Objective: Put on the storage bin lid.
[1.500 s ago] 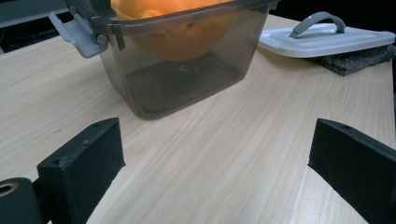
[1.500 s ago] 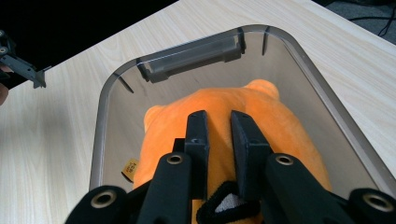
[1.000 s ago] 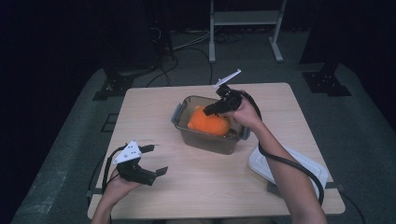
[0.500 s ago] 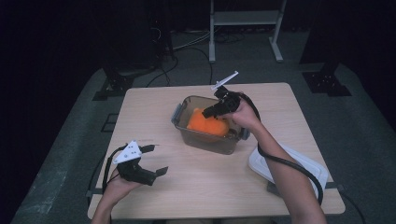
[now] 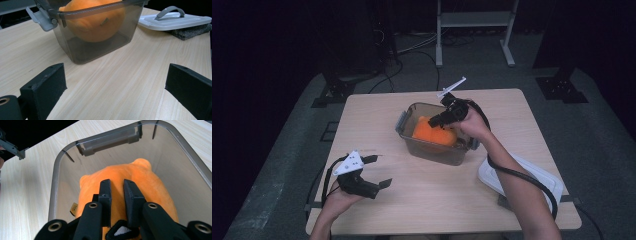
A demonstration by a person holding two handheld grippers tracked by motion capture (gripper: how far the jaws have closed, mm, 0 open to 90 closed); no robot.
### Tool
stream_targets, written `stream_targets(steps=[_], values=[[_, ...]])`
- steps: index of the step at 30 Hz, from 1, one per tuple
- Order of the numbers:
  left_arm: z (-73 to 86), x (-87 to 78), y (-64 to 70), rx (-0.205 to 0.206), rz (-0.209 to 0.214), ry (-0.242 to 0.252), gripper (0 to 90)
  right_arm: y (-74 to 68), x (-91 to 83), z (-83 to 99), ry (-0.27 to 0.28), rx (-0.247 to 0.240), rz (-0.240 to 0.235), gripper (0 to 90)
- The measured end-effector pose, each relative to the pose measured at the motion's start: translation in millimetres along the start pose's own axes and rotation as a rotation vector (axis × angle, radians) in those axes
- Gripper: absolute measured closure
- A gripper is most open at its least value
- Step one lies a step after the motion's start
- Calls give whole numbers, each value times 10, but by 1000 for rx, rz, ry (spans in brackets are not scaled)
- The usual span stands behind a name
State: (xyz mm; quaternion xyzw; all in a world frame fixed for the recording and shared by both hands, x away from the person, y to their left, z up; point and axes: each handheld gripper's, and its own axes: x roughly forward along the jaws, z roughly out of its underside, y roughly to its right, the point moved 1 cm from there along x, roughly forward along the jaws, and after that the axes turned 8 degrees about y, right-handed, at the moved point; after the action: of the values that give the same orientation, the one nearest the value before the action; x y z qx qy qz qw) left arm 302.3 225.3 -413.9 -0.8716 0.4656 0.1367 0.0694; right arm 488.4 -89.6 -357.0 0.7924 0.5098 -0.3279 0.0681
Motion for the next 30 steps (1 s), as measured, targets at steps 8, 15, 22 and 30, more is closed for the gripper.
stream_targets(steps=[8,15,22,30], values=[[-2,-1,1,1,0,1,25,5,6,10,-6,0,-2,763],[-2,3,1,2,0,1,25,2,15,17,-12,-1,-2,763],[-4,3,3,-2,-1,4,25,-1,34,30,-28,-4,1,766],[-5,4,2,2,0,1,25,0,16,27,-13,15,-15,827]])
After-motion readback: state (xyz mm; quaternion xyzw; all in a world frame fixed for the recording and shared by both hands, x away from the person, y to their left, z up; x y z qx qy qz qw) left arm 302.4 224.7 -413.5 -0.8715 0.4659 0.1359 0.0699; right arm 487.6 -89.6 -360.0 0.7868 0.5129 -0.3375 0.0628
